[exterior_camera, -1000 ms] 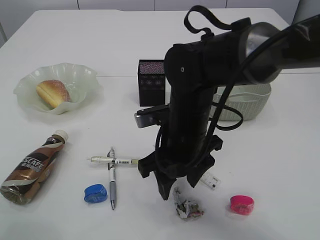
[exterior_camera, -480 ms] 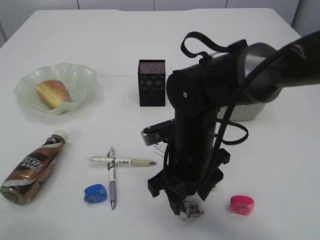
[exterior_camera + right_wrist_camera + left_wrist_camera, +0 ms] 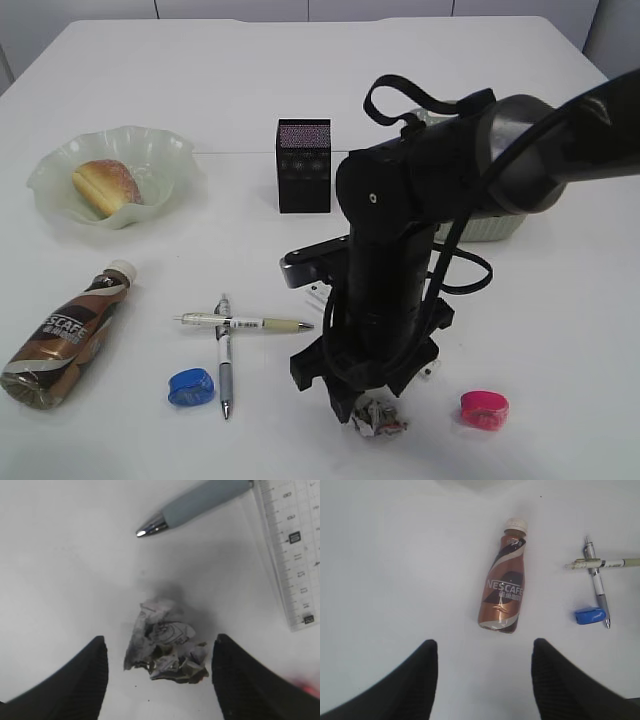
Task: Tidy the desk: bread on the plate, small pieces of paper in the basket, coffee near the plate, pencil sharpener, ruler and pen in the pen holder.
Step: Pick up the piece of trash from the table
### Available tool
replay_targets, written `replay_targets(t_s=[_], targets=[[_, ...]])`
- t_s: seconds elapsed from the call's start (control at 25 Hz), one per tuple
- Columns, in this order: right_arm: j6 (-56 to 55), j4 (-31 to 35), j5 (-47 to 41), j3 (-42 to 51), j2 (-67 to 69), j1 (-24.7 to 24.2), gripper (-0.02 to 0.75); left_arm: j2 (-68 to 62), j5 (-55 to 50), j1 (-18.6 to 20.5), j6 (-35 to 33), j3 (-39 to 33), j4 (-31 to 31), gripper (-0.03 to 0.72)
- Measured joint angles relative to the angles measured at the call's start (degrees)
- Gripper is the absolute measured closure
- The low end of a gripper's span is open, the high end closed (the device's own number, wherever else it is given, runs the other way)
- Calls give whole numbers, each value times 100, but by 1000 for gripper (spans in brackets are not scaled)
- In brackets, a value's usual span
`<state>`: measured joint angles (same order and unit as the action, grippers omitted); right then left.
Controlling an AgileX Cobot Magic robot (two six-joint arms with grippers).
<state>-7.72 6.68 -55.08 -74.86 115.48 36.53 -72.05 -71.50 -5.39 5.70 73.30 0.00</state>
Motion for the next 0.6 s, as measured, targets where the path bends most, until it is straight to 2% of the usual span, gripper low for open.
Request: replay_targets(t_s=[0.6], targets=[[0, 0, -27, 0, 352, 0, 258, 0, 0, 0, 0, 0, 0, 255]])
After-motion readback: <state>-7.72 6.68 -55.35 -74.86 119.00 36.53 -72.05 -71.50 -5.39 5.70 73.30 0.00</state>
